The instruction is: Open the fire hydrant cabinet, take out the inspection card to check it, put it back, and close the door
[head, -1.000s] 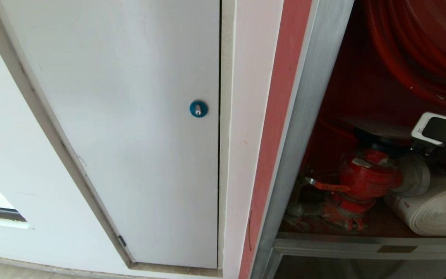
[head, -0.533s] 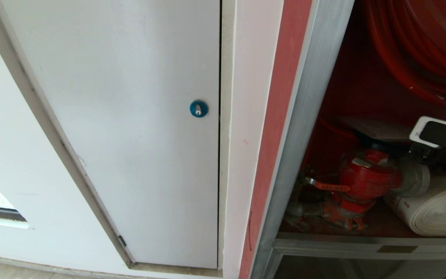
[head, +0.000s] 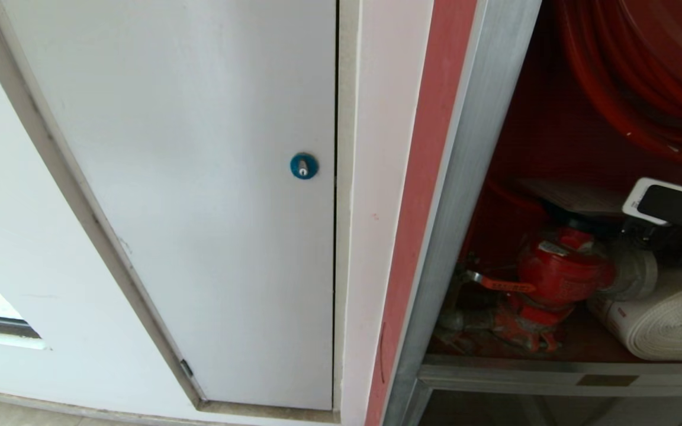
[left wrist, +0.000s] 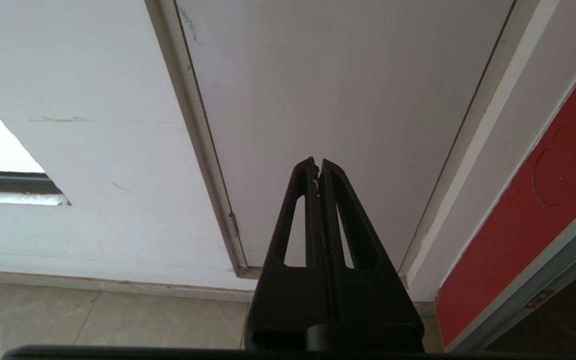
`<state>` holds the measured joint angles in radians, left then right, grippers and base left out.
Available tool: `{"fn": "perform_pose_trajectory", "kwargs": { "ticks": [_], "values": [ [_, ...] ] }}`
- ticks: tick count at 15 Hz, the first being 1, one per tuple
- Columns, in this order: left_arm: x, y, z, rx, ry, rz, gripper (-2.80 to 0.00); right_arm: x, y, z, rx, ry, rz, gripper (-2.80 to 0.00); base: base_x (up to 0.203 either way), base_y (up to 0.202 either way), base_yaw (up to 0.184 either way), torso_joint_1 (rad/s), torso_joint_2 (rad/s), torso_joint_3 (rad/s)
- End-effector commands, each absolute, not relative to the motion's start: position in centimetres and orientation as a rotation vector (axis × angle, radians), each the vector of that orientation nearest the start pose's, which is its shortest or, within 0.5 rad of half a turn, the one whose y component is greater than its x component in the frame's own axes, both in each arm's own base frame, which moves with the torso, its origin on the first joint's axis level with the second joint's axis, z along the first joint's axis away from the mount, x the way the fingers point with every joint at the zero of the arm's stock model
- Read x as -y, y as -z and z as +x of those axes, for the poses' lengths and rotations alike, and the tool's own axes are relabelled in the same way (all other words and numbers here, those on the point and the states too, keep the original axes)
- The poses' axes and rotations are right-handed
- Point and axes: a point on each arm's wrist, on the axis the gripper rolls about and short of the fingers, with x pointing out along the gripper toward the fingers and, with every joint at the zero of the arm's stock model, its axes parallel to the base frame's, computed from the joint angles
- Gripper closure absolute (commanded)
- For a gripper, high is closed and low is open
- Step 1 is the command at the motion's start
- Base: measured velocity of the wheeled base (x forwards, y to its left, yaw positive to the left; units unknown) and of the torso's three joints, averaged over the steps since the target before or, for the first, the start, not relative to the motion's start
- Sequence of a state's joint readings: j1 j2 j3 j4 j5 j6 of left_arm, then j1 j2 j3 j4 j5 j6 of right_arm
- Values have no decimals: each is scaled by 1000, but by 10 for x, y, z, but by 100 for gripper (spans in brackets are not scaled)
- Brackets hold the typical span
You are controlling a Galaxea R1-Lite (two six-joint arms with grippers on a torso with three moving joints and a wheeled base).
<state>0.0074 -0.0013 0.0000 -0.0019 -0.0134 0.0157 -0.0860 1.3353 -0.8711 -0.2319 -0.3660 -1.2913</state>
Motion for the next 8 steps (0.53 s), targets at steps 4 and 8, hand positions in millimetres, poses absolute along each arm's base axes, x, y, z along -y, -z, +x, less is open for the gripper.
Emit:
{"fn": "perform_pose_trajectory", "kwargs": {
  "ticks": [4,8],
  "values": [
    [0,-75,-23,0,6,15,0,27,-256,224,-472,247,-1325,-280,0,0,0,0,0,0],
    [1,-75,-23,0,5,15,0,27,-253,221,-479,239,-1328,-280,0,0,0,0,0,0]
  ]
}}
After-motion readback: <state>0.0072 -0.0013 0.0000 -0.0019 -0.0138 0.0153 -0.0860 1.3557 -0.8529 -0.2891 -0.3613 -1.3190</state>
